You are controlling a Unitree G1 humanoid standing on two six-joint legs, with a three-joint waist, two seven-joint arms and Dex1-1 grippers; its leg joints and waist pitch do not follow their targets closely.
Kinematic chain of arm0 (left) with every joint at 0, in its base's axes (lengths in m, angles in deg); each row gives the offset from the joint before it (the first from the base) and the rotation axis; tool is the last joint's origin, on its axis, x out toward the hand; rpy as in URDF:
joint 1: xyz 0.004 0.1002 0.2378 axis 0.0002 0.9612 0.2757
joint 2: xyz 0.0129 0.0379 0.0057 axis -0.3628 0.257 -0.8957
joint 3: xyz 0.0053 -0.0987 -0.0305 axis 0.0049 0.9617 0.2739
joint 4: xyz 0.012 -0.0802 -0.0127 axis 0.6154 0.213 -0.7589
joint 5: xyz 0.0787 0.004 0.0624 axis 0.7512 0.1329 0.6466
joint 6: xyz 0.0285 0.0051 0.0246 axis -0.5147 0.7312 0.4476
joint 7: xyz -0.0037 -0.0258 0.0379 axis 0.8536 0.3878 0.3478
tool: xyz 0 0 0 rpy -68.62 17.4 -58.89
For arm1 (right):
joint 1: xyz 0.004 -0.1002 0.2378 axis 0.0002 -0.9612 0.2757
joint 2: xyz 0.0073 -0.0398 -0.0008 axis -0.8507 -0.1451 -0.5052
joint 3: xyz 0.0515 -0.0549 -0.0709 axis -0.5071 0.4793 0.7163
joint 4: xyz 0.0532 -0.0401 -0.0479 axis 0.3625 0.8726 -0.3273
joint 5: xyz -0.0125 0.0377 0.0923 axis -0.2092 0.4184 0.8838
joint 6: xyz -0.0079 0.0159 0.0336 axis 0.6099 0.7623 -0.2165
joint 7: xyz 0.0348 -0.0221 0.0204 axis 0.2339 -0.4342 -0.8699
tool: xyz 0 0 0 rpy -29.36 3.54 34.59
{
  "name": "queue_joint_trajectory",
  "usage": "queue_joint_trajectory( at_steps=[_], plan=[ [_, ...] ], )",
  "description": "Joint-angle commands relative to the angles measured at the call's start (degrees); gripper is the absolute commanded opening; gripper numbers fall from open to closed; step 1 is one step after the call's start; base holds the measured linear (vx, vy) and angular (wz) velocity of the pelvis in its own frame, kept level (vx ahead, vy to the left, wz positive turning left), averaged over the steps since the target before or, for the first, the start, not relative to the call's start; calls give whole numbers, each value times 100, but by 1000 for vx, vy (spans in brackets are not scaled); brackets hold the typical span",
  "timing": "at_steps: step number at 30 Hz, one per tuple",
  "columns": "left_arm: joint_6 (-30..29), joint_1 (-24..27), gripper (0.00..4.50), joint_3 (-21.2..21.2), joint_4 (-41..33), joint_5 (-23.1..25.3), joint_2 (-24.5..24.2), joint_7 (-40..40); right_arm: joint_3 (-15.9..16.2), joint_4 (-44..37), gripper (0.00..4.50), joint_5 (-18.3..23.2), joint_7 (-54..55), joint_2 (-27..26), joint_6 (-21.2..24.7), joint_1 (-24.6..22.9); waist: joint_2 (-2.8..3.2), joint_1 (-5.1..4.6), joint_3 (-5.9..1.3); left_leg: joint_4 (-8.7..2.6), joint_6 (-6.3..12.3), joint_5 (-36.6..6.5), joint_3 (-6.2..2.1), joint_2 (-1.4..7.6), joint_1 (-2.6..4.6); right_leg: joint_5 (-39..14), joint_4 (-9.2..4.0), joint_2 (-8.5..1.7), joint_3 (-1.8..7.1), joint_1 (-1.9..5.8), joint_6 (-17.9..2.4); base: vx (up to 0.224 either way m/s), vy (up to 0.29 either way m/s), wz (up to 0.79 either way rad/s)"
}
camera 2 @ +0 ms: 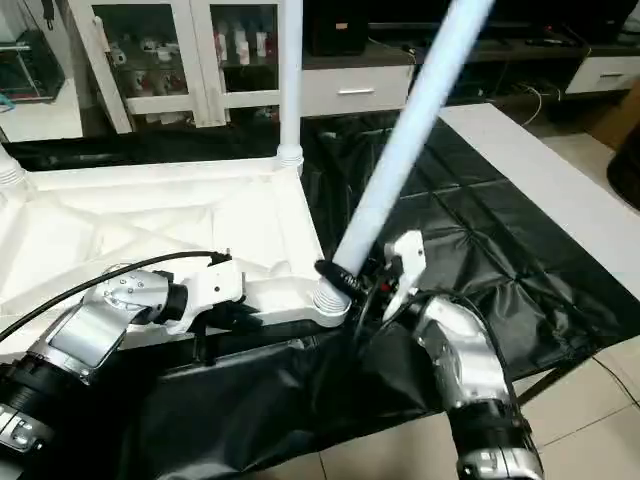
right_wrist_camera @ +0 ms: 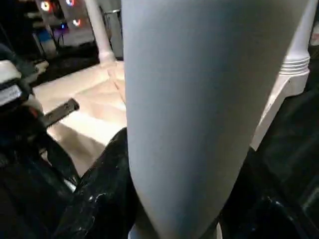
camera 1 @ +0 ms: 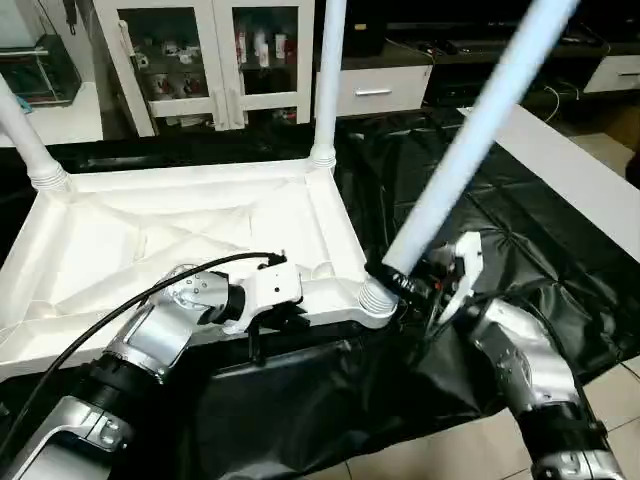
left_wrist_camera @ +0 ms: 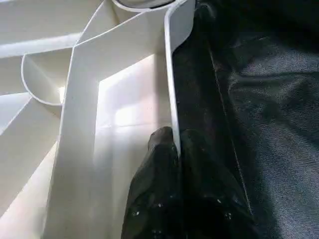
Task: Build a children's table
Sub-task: Insert table leg to table base
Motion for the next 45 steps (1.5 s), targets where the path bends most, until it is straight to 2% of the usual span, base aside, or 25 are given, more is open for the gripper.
queue_joint_trajectory(
  at_steps=[1, 6, 12, 13, 16, 20, 24, 25, 26, 27, 28, 29, 31, 32, 35, 40, 41, 45],
  plan=[
    [126, 3, 0, -198, -30, 51, 45, -99, 323, 135, 185, -437, -44, 116, 115, -191, 85, -22, -305, -449, -20, -1196, -187, 381, 178, 206, -395, -388, 261, 149, -1326, 0, 0, 0],
    [107, -3, 0, -203, -40, 44, 42, -83, 595, 21, 185, -644, -201, 287, 138, -224, 63, -26, -298, -456, -24, -1242, -188, 386, 180, 100, -408, -391, 268, 143, -1301, 0, 0, 0],
    [87, 24, 0, -201, -63, 45, 44, -64, 1049, 82, 185, -959, -345, 499, 412, -202, 55, -22, -285, -456, 12, -1216, -188, 384, 173, 34, -416, -388, 271, 138, -1284, 0, 0, 0],
    [80, 31, 0, -198, -72, 47, 45, -50, 1095, 121, 185, -991, -361, 510, 435, -209, 29, -20, -280, -471, -7, -1319, -191, 392, 181, -99, -431, -394, 273, 134, -1260, 0, 0, 0],
    [73, 33, 0, -190, -72, 51, 43, -28, 1067, 197, 185, -979, -300, 478, 465, -222, 25, -25, -281, -481, -51, -1404, -198, 396, 182, -177, -438, -394, 277, 127, -1241, 0, 0, 0],
    [76, 34, 0, -190, -65, 54, 43, -12, 879, 406, 185, -903, -53, 363, 364, -234, 33, -30, -277, -490, -84, -1479, -198, 393, 184, -215, -448, -397, 281, 120, -1238, 0, 0, 0],
    [97, 12, 0, -198, -30, 52, 44, -3, 770, 611, 185, -901, 231, 255, 115, -297, 77, -45, -249, -527, -238, -1860, -211, 394, 211, -600, -494, -395, 287, 88, -1184, 0, 0, 0],
    [102, 8, 0, -198, -24, 52, 45, -2, 775, 614, 185, -909, 245, 247, 90, -311, 63, -57, -223, -551, -327, -2224, -223, 394, 237, -1082, -544, -403, 294, 68, -1107, 0, 0, 0],
    [110, 1, 0, -198, -14, 52, 44, -5, 813, 622, 185, -949, 248, 247, 56, -341, 92, -57, -208, -556, -371, -2389, -232, 392, 251, -1299, -566, -411, 300, 51, -1073, 0, 0, 0],
    [118, -9, 0, -199, 1, 54, 43, -8, 839, 632, 185, -979, 252, 243, 28, -357, 83, -60, -205, -564, -433, -2612, -248, 393, 285, -1633, -607, -423, 305, 39, -991, 0, 0, 0],
    [128, -16, 0, -200, 11, 56, 42, -10, 851, 610, 185, -1000, 283, 235, 25, -372, 74, -65, -211, -584, -452, -2612, -261, 401, 279, -1651, -617, -422, 310, 49, -941, 0, 0, 0],
    [139, -26, 0, -199, 27, 58, 43, -11, 855, 596, 185, -1010, 309, 226, 36, -367, 93, -62, -217, -590, -452, -2571, -264, 402, 280, -1580, -613, -418, 310, 53, -933, 0, 0, 0],
    [171, -41, 0, -198, 59, 67, 43, 0, 821, 693, 185, -1030, 374, 184, -8, -290, 91, -70, -215, -600, -425, -2448, -245, 401, 282, -1267, -598, -395, 311, 48, -996, 0, 0, 0],
    [179, -44, 0, -197, 66, 70, 43, 3, 812, 723, 185, -1033, 387, 175, -22, -271, 94, -75, -211, -602, -424, -2469, -245, 399, 286, -1277, -598, -398, 309, 47, -1015, 0, 0, 0],
    [221, -64, 0, -185, 120, 79, 46, 55, 789, 923, 185, -1074, 494, 144, -121, -162, 85, -80, -203, -617, -425, -2579, -257, 396, 304, -1589, -645, -426, 313, 60, -988, 0, 0, 0],
    [278, -41, 0, -130, 164, 70, 50, 153, 757, 1047, 185, -1124, 763, 123, -226, -119, 76, -96, -178, -646, -490, -2833, -282, 407, 314, -1968, -680, -422, 312, 22, -869, 0, 0, 0],
    [248, -24, 0, -91, 165, 41, 66, 185, 731, 1098, 185, -1153, 876, 109, -252, -81, 89, -96, -178, -649, -506, -2870, -285, 407, 320, -1995, -684, -425, 314, 11, -864, 0, 0, 0],
    [-25, -2, 0, 102, 284, -6, 168, 493, 591, 1414, 185, -1263, 1448, -15, -376, 209, 91, -187, -155, -664, -611, -3226, -312, 394, 326, -2328, -714, -421, 301, -30, -790, 0, 0, 0]
  ],
)
